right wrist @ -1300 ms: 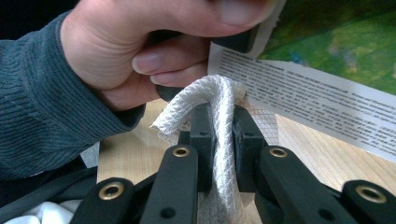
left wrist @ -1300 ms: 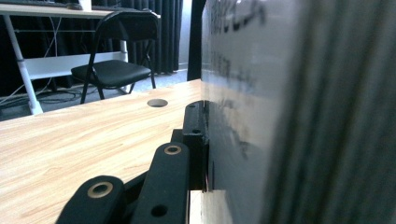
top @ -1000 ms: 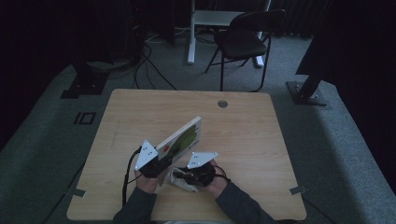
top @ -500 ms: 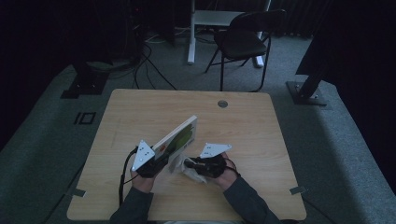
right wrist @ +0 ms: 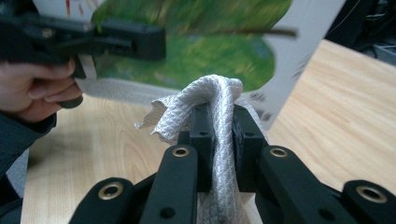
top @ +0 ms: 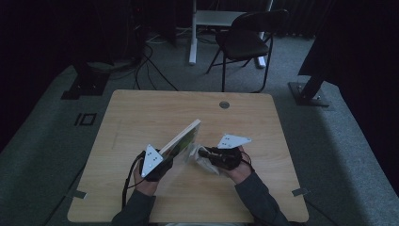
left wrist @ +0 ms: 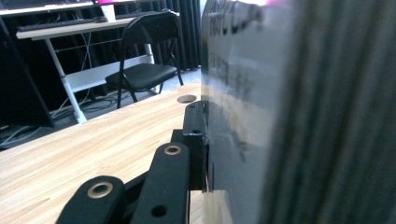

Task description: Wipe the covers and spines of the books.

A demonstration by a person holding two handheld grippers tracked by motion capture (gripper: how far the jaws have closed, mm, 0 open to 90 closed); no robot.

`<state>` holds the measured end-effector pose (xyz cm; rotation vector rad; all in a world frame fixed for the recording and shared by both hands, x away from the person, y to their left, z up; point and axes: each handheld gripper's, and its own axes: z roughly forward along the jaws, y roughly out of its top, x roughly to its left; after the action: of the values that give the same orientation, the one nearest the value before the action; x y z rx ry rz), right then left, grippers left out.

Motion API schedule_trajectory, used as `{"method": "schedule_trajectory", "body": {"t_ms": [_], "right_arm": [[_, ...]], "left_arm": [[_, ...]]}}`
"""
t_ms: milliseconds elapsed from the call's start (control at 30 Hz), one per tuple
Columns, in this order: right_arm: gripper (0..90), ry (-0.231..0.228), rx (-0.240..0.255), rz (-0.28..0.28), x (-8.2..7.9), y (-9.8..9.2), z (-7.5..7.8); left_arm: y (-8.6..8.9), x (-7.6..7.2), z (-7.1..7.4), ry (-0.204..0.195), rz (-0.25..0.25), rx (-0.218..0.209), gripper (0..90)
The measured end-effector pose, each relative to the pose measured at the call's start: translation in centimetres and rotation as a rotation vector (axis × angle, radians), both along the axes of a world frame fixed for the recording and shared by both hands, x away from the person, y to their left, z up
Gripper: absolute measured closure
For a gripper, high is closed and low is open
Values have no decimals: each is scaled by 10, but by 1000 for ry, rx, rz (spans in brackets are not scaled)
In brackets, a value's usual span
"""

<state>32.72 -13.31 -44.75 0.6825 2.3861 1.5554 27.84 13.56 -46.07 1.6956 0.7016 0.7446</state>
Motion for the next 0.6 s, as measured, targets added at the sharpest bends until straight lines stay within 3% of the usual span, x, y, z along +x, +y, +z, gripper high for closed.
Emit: {"method": "schedule_trajectory", "body": {"t_ms": [67,267,367,600], "right_arm": [[816,-4,1,-4,0,-1,2],[816,-46,12,-35,2,-16,20],[816,-67,14,-43,2,-21,28],[816,-101,33,-61,3,-29,43]], "left_arm": [[-1,0,0,-5,1,11,780],[-10,-4,-3,-37,6,94,780],[-12,-4,-4,-47,7,111,779],[-22,-9,-6,-95,21,203,780]]}}
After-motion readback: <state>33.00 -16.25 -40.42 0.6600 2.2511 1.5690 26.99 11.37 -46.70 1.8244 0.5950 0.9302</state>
